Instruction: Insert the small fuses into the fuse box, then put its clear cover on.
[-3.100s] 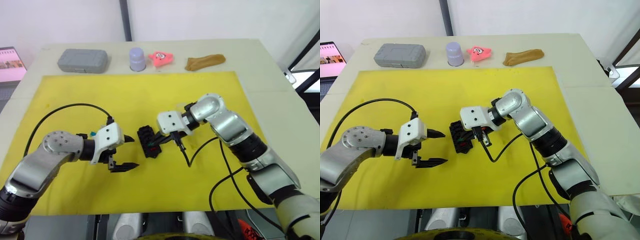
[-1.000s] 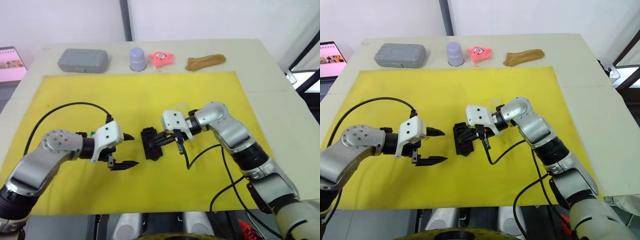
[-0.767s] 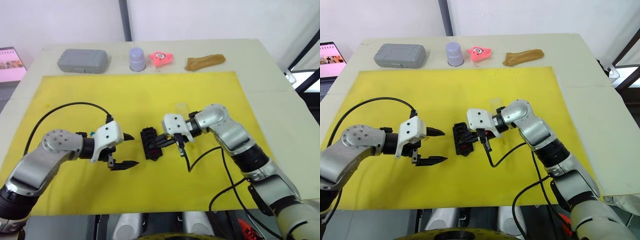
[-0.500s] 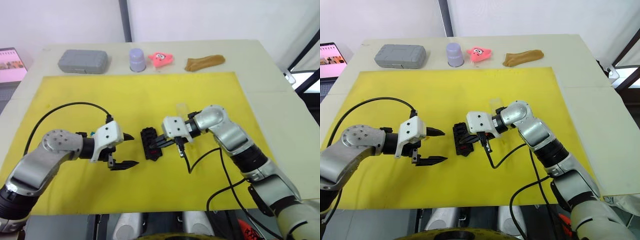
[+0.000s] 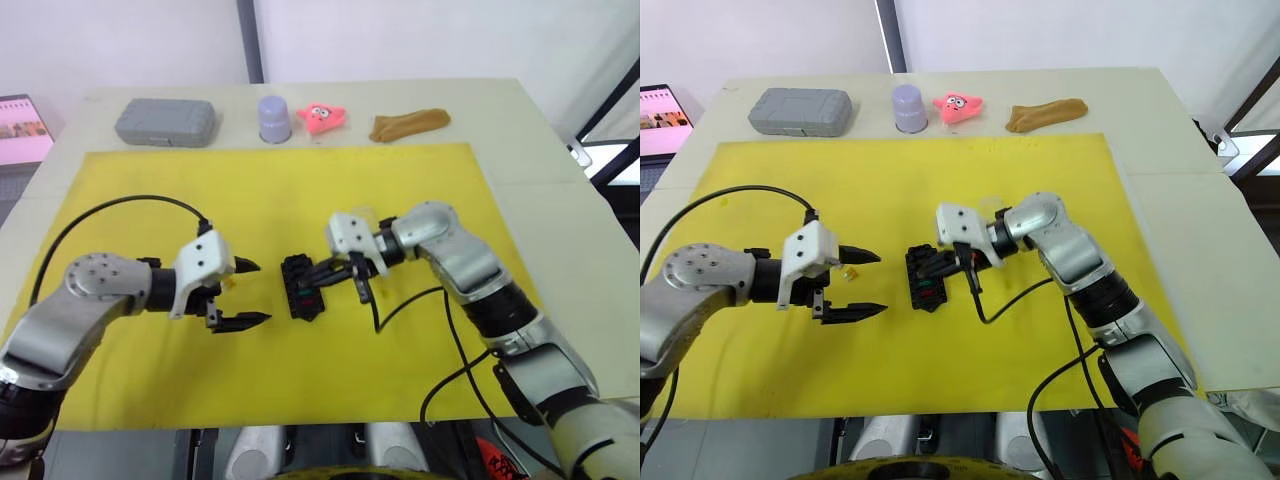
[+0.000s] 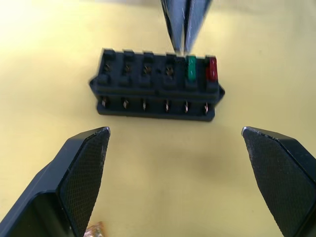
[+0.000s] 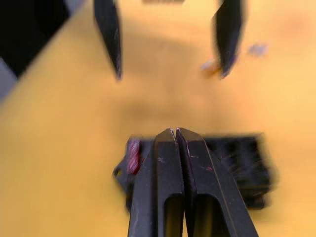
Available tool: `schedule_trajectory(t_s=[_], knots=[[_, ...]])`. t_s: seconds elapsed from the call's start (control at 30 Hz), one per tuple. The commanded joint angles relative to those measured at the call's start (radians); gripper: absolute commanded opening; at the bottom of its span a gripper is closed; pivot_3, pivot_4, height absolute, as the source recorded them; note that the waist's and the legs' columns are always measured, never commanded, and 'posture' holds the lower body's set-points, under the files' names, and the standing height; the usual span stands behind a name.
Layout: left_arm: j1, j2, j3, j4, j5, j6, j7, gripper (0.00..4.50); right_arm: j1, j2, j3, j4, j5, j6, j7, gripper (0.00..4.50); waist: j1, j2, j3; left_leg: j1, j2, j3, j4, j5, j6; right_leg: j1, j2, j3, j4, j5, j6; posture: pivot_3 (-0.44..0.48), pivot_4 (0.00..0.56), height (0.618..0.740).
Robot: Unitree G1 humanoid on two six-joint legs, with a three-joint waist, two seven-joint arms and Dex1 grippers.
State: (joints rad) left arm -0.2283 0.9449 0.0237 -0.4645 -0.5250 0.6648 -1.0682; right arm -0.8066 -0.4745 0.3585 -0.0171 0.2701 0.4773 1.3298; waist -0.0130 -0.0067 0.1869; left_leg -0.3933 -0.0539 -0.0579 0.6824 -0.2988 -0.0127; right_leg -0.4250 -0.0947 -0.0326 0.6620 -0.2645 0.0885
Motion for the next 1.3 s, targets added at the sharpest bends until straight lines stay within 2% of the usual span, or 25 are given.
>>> schedule_trajectory(t_s=[0.03, 0.2, 0.23, 0.33, 0.4, 0.53, 0.67, 0.8, 0.93, 1.07, 1.17, 1.3], knots=[[0.014, 0.035, 0.098, 0.012, -0.043, 0.017, -0.013, 4.5, -0.019, -0.031, -0.074, -0.076, 0.067, 0.047, 0.001, 0.08, 0.0, 0.0, 0.0, 0.0, 0.0, 0.0, 0.0, 0.0, 0.0, 0.0, 0.0, 0.0, 0.0, 0.0, 0.0, 0.0, 0.15, 0.731], [0.107, 0.111, 0.279, 0.048, -0.109, 0.128, -0.021, 4.5, 0.014, -0.171, -0.141, -0.067, 0.056, 0.011, 0.027, 0.08, 0.002, 0.0, 0.0, 0.0, 0.0, 0.0, 0.0, -0.002, 0.003, 0.0, -0.001, 0.0, -0.001, 0.0, 0.0, 0.0, 0.15, 0.731], [0.145, 0.125, 0.34, 0.06, -0.117, 0.15, -0.026, 4.5, 0.023, -0.211, -0.168, -0.05, 0.057, 0.004, 0.034, 0.31, 0.001, 0.0, 0.0, 0.0, 0.0, 0.0, 0.0, -0.003, 0.005, 0.0, -0.001, 0.0, -0.001, 0.0, 0.0, 0.0, 0.15, 0.731], [0.253, 0.156, 0.492, 0.095, -0.108, 0.183, -0.045, 4.5, 0.039, -0.311, -0.223, 0.017, 0.043, -0.028, 0.038, 1.38, 0.0, 0.0, 0.001, -0.001, 0.0, 0.0, 0.0, -0.003, 0.006, 0.0, -0.001, 0.0, -0.001, 0.0, 0.0, 0.0, 0.15, 0.731], [0.353, 0.158, 0.615, 0.145, -0.084, 0.183, -0.076, 4.5, 0.046, -0.38, -0.26, 0.09, 0.027, -0.063, 0.042, 2.42, -0.003, 0.001, 0.001, -0.001, 0.0, 0.0, -0.001, -0.003, 0.006, 0.0, -0.001, 0.0, -0.001, 0.0, 0.0, 0.0, 0.15, 0.731], [0.492, 0.153, 0.752, 0.227, -0.027, 0.131, -0.121, 4.5, 0.064, -0.466, -0.292, 0.205, -0.017, -0.139, 0.041, 4.37, -0.003, 0.001, 0.001, -0.001, 0.001, 0.001, -0.002, -0.004, 0.006, 0.0, -0.001, 0.0, -0.002, 0.0, 0.0, 0.0, 0.15, 0.731], [0.574, 0.166, 0.838, 0.372, 0.031, 0.05, -0.171, 4.5, 0.104, -0.551, -0.314, 0.344, -0.065, -0.224, 0.051, 4.45, 0.003, 0.001, 0.001, -0.001, 0.0, 0.002, -0.002, -0.004, 0.007, 0.0, -0.002, 0.0, -0.004, 0.0, -0.001, 0.0, 0.15, 0.731], [0.572, 0.189, 0.836, 0.457, 0.058, -0.002, -0.197, 4.5, 0.115, -0.576, -0.32, 0.43, -0.094, -0.289, 0.052, 4.45, 0.0, 0.001, 0.001, -0.001, 0.001, 0.002, -0.002, -0.004, 0.007, 0.001, -0.002, 0.0, -0.005, 0.0, -0.001, 0.0, 0.15, 0.731], [0.531, 0.199, 0.794, 0.48, 0.057, -0.019, -0.198, 4.5, 0.112, -0.568, -0.325, 0.429, -0.09, -0.297, 0.053, 4.45, -0.001, 0.002, 0.002, -0.001, 0.001, 0.002, -0.003, -0.004, 0.007, 0.0, -0.002, 0.0, -0.005, 0.0, -0.001, 0.0, 0.15, 0.731], [0.442, 0.201, 0.695, 0.503, 0.047, -0.049, -0.21, 4.5, 0.092, -0.529, -0.309, 0.37, -0.073, -0.278, 0.055, 4.45, -0.001, 0.002, 0.001, -0.001, 0.001, 0.002, -0.003, -0.004, 0.007, 0.0, -0.002, 0.0, -0.005, 0.0, -0.001, 0.0, 0.15, 0.731], [0.308, 0.2, 0.582, 0.572, 0.027, -0.045, -0.229, 4.5, 0.064, -0.476, -0.291, 0.279, -0.043, -0.238, 0.067, 4.45, -0.001, 0.002, 0.001, -0.001, 0.001, 0.002, -0.003, -0.004, 0.006, 0.0, -0.002, 0.0, -0.005, 0.0, -0.001, 0.0, 0.15, 0.731], [0.092, 0.197, 0.386, 0.683, -0.062, 0.135, -0.354, 4.5, 0.0, -0.357, -0.243, 0.104, 0.009, -0.173, 0.074, 4.45, -0.004, 0.002, 0.001, -0.001, 0.001, 0.002, -0.002, -0.003, 0.005, -0.001, -0.001, 0.0, -0.004, 0.0, 0.0, 0.0, 0.15, 0.731]])
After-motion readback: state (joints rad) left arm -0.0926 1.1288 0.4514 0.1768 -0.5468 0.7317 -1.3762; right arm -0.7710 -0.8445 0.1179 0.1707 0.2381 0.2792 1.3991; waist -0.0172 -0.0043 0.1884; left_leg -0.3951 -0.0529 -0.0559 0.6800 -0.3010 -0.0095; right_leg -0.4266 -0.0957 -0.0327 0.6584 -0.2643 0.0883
